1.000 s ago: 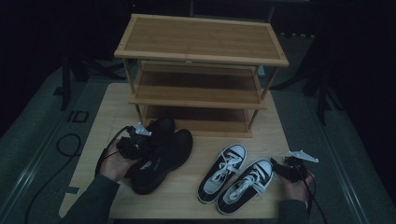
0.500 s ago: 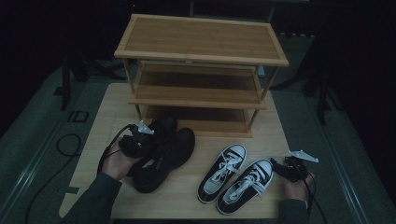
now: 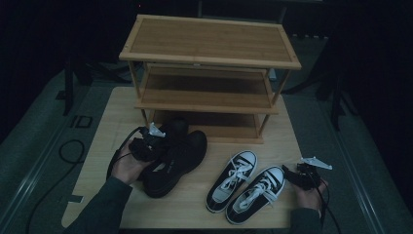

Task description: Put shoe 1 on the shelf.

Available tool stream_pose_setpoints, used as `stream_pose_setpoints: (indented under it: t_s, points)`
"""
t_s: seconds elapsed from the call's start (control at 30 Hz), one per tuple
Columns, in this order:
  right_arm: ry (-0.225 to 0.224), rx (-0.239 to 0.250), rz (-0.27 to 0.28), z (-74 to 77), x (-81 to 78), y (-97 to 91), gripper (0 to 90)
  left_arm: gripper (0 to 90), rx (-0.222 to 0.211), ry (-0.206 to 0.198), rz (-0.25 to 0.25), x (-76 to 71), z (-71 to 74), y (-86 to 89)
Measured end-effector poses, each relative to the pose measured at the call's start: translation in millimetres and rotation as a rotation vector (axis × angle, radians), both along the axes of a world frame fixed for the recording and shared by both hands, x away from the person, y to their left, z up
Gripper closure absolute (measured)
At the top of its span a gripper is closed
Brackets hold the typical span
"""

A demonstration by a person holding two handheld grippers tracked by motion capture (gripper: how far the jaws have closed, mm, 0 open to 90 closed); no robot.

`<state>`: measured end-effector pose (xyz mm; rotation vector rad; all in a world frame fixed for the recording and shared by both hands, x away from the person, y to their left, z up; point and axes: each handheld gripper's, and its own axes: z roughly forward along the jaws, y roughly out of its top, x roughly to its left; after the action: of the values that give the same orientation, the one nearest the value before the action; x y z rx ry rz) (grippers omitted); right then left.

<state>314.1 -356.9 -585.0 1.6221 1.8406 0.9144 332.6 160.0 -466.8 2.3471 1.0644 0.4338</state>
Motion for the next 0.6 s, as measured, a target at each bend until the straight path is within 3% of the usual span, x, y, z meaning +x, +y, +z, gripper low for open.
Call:
stream_pose_setpoints:
  t_s: [0.6]
  points:
    - [0.0, 0.001, 0.0, 0.0, 0.1, 0.0, 32.5, 86.1, 0.017, -0.011, 0.017, 17.8, -4.3, -15.0]
